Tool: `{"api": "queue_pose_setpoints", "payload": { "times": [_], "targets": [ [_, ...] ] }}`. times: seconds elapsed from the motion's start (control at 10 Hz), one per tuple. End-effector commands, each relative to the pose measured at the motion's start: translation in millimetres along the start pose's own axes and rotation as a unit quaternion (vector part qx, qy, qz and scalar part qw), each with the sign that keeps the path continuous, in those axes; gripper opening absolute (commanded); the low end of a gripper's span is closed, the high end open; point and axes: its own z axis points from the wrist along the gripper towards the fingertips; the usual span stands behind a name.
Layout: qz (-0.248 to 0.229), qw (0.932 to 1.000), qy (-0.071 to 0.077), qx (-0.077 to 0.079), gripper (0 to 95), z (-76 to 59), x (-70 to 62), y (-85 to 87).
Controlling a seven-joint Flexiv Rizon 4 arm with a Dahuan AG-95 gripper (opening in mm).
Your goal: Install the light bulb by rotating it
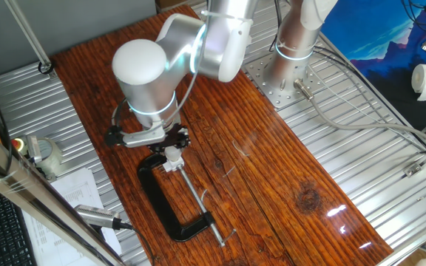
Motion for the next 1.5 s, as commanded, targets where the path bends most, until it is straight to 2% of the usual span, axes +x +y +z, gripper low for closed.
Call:
{"api": "queue_pose_setpoints", "payload": {
  "times": [0.1,0.8,1.2,1.5],
  "targets": [
    [0.011,0.9999,-0.001,0.001,19.0,1.2,0.9,-1.7],
    [0.061,0.9981,-0.002,0.002,19.0,-0.3,0.4,-2.4],
    [0.113,0.9936,-0.002,0.003,19.0,-0.8,1.9,-2.8],
    [0.156,0.9877,-0.002,0.002,19.0,-0.7,3.2,-3.0]
  ]
}}
